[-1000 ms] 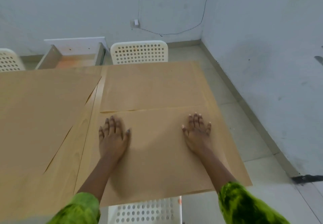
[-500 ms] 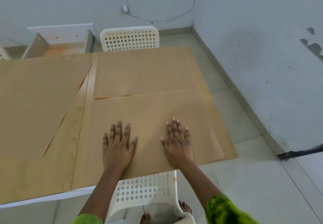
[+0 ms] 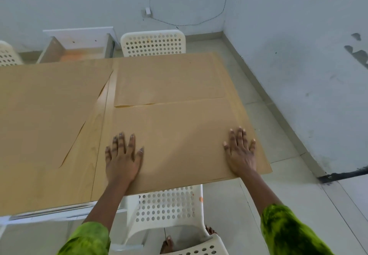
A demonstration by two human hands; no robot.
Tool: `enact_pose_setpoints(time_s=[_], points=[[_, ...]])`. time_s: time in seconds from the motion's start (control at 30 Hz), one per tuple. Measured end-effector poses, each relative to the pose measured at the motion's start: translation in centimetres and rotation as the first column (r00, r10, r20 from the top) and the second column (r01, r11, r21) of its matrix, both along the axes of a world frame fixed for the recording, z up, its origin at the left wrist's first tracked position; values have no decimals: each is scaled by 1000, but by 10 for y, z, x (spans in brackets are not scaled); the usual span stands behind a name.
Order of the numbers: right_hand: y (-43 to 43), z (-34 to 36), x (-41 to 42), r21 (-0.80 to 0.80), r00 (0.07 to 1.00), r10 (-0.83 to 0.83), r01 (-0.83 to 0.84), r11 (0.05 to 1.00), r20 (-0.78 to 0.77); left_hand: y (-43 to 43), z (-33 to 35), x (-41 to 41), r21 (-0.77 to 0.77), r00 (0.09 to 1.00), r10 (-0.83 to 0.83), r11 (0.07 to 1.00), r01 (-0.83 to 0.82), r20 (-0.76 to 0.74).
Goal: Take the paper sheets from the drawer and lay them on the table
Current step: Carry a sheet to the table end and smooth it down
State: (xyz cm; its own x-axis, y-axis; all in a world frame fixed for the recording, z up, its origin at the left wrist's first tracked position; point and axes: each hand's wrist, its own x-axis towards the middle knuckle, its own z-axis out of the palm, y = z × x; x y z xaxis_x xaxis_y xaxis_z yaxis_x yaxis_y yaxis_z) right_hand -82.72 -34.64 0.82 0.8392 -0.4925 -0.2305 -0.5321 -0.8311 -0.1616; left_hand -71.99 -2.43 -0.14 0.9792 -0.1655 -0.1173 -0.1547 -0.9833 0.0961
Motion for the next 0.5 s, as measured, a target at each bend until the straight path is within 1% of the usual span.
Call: enact_pose_setpoints(time_s=[0.1,0.23,0.3,0.37,0.5], points=[[10,7,-4,37,1000,6,-7,999,27,3,6,-2,-2,999,-6,1000,6,-36],[35,20,-6,141,992,-37,20,990,121,4,17,-10,-57,998,-57,997,55,-39],[48,25,-8,183,982,-50,16,983,183,3,22,-19,-136,996,-68,989,61,-51],[59,30,-10,262,966,-78,12,965,245,-1,28,-30,-231,996,-78,971,64,-53],[79,40,-19,438,942,-138,-11,899,307,-9,45,-51,-410,997,-65,911,46,-34]])
